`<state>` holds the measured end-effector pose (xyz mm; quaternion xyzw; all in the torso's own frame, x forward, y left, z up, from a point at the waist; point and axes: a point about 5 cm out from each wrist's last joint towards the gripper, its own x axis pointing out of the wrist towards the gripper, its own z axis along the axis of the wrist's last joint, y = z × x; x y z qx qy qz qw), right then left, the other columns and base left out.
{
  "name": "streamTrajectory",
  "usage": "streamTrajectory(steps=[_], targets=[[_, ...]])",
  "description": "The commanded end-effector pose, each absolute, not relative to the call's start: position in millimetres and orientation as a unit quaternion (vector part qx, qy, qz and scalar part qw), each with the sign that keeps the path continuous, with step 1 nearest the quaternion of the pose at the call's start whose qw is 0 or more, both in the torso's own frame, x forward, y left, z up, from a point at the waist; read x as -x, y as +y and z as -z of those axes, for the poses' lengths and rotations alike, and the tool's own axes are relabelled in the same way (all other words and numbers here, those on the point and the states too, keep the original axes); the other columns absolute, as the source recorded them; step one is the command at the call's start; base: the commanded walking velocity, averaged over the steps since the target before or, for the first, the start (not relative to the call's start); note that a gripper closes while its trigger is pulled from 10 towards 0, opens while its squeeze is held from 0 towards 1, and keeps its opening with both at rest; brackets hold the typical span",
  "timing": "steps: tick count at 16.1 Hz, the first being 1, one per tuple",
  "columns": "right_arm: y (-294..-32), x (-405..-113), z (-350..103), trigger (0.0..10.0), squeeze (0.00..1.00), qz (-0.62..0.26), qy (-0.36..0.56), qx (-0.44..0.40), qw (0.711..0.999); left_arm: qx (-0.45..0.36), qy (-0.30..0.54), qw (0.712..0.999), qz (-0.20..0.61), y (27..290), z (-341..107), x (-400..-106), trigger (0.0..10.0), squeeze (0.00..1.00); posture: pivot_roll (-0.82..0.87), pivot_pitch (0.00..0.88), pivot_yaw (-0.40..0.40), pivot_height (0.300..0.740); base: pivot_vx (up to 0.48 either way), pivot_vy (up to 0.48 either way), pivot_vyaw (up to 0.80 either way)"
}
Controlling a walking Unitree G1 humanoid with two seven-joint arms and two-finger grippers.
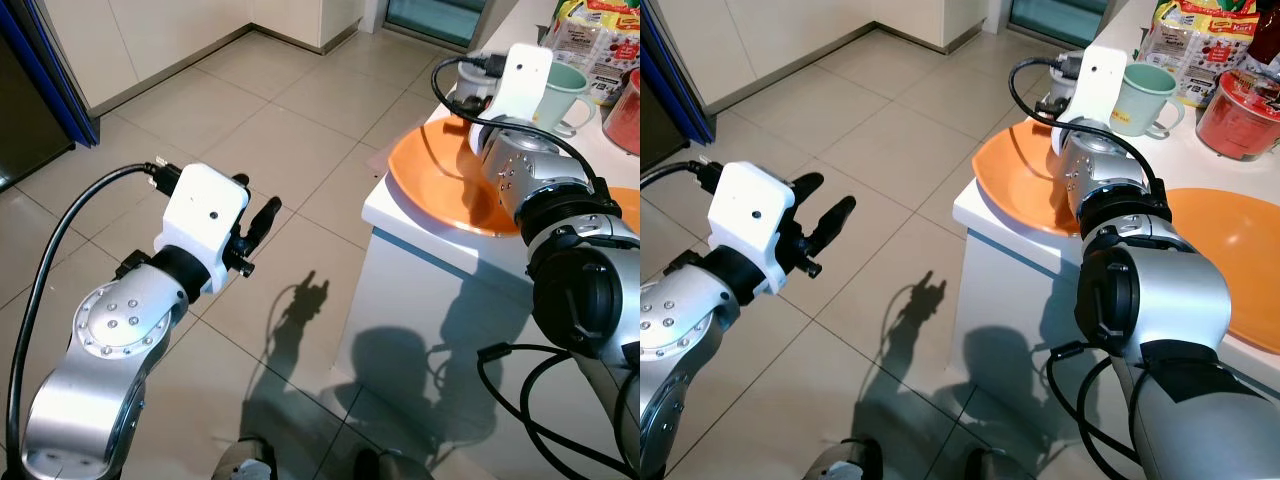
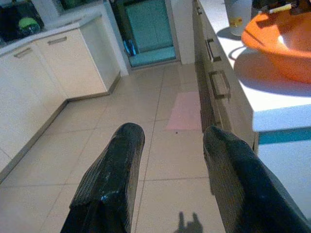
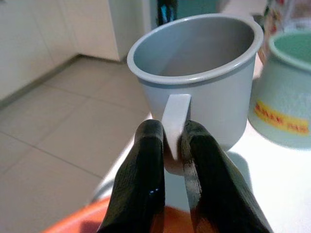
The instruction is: Setting the table
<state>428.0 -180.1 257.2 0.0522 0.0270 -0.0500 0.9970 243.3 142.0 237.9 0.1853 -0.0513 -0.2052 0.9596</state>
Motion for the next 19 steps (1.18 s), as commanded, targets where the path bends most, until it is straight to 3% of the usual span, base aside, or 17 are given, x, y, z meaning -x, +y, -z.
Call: streamTrajectory(steps=[1, 7, 10, 13, 18, 19], targets=[[-181.8, -429.1, -276.1, 0.0, 0.0, 0.046, -0.011, -0.055, 0.997, -0.185, -0.059, 0.958, 0.209, 139.9, -239.3, -245.4, 10.0, 0.0, 0.13, 0.12, -0.034, 0.74, 0.0, 0.0, 0.0], [-180.9, -427.9, -315.2, 0.0, 0.0, 0.02, -0.111, -0.054, 0.992, -0.187, -0.081, 0.959, 0.197, 139.5, -244.0, -256.7, 10.0, 0.0, 0.12, 0.064, -0.017, 0.74, 0.0, 0.0, 0.0], [-173.3, -423.4, -346.1, 0.0, 0.0, -0.048, -0.184, -0.035, 0.981, -0.135, -0.094, 0.979, 0.118, 144.2, -245.5, -274.2, 10.0, 0.0, 0.09, 0.011, -0.011, 0.74, 0.0, 0.0, 0.0], [-182.9, -411.8, -355.2, 0.0, 0.0, -0.093, -0.255, -0.039, 0.962, -0.131, -0.107, 0.979, 0.115, 136.8, -246.7, -282.7, 10.0, 0.0, 0.07, 0.0, -0.008, 0.74, 0.0, 0.0, 0.0], [-201.9, -329.2, -344.3, 0.0, 0.0, -0.065, -0.323, -0.048, 0.943, -0.092, -0.116, 0.985, 0.084, 138.9, -243.6, -293.7, 10.0, 0.0, -0.02, 0.0, 0.033, 0.74, 0.0, 0.0, 0.0], [-200.0, -314.7, -339.9, 0.5, 0.0, -0.062, -0.323, -0.039, 0.944, -0.092, -0.119, 0.985, 0.089, 136.3, -241.9, -293.4, 10.0, 0.0, -0.04, 0.0, 0.038, 0.74, 0.0, 0.0, 0.0]])
